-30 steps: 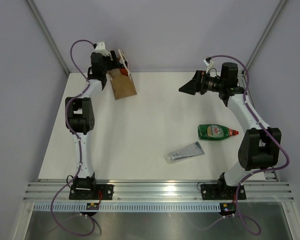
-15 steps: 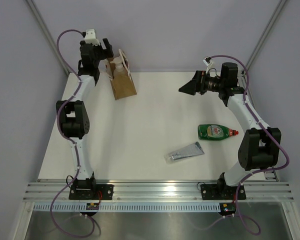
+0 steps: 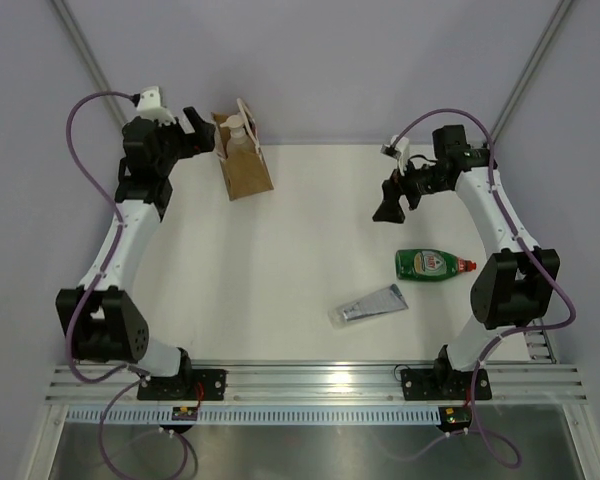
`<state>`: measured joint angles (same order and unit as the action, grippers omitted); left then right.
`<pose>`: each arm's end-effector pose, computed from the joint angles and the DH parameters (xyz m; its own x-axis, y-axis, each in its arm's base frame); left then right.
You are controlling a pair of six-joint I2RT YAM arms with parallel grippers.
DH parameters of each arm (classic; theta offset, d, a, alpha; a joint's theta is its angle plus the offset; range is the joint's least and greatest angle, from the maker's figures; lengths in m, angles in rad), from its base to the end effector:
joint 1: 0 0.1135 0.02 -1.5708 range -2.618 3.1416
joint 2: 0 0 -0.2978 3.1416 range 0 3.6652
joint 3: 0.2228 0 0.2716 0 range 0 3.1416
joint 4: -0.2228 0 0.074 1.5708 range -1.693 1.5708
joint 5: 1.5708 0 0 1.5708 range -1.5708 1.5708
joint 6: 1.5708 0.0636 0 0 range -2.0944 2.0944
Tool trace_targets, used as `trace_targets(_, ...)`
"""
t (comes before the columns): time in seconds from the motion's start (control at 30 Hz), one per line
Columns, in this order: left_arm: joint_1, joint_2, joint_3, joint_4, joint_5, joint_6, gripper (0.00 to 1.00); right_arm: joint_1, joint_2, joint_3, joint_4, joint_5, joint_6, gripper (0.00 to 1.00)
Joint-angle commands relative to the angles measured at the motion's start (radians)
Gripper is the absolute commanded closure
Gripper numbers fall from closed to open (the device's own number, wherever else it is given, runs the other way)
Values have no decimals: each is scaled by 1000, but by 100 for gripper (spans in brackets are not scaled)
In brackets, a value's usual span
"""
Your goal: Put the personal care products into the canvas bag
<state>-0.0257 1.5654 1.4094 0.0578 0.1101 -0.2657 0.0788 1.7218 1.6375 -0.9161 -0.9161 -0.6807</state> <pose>0.4256 -0.0179 0.4160 -0.1300 -0.2577 -0.9574 0.1044 0.9567 -0.2717 0.3895 0.0814 0.3505 -0.3532 -0.4123 -0.8398 -0.8971 0.4039 0.1790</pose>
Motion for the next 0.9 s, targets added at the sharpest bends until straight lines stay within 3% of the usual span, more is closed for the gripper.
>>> trace_targets(0.0, 3, -225, -190, -56, 152, -55, 1, 3, -92, -69, -296, 219, -526, 1)
trace_targets(0.1, 1, -361, -373, -121, 210, -46, 1, -36, -154, -157, -349, 262, -672, 0)
trace_targets(0.27, 0, -654, -614, -190, 234, -82, 1, -140, -215, -322, -379, 376, -775, 0)
trace_targets(0.43, 1, -812, -795, -246, 192, -145, 1, -165, -297, -522, -149, 506, -777, 1)
trace_targets(0.87, 1, -808, -797, -276, 229, -224, 1, -84, -190, -754, 286, 744, -698, 1)
